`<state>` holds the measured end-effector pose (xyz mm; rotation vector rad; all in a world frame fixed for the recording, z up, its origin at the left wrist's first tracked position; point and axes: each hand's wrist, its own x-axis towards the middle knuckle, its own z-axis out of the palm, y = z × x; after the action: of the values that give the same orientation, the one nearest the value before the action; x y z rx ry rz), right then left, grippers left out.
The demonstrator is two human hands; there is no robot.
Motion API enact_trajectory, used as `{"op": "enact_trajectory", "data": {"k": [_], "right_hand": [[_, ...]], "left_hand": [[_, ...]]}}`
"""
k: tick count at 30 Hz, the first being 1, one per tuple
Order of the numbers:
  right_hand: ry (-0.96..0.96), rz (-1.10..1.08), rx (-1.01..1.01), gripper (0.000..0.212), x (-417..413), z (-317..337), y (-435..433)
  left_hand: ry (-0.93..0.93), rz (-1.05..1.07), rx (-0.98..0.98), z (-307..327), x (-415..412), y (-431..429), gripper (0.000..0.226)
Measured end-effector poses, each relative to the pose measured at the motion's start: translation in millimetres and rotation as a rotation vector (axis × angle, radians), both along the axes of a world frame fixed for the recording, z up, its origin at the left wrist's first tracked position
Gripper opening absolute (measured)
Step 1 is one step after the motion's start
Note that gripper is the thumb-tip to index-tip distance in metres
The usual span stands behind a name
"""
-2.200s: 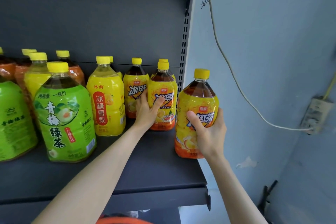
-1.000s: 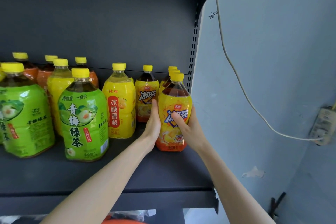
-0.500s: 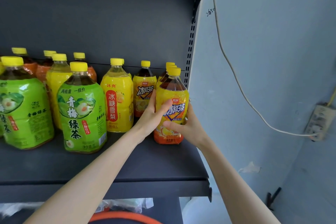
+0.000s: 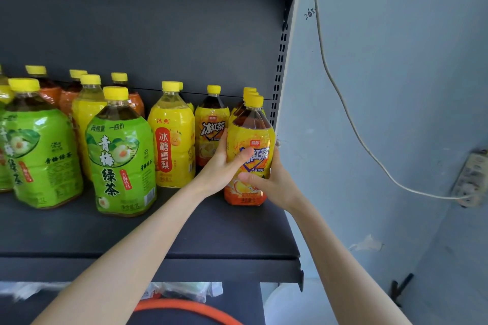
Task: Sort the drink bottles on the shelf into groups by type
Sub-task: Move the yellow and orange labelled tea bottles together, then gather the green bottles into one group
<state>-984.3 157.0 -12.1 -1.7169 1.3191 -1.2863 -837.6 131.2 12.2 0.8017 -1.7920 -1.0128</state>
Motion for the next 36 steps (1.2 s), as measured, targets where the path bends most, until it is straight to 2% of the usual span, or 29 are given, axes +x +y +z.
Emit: {"op": "enact_trajectory", "data": {"k": [5,11,15,18,24,30,36], "right_hand": [[0.134,-0.082,0.016,0.090,4,13,13],[0.315,-0.269,-0.122,0.065,12,26,52],[0.435,-0.398,-0.241,0.045,21,48,73],[0.365,-0.374,-0.347,0.030,45,67,82],[0.278,-0.259,-0.471,0.019,119,92,92],[0.193,-0.249,-0.397,0.019,206,70,101],[0.126,-0.327,-0.315,0.013,264,41,96]], "left_hand": [[-0.112,0.083,0.002,10,7,10,0.061],[-0.311,0.256,-0.121,18,28,30,0.048],[-0.324,0.388,-0.271,33,50,57,0.035],[-0.252,0.428,-0.323,49,76,76,0.024],[-0.157,0.495,-0.418,71,160,109,0.020],[-0.092,0.510,-0.350,50,256,126,0.007],[-0.005,0.528,-0.282,17,311,113,0.006]]}}
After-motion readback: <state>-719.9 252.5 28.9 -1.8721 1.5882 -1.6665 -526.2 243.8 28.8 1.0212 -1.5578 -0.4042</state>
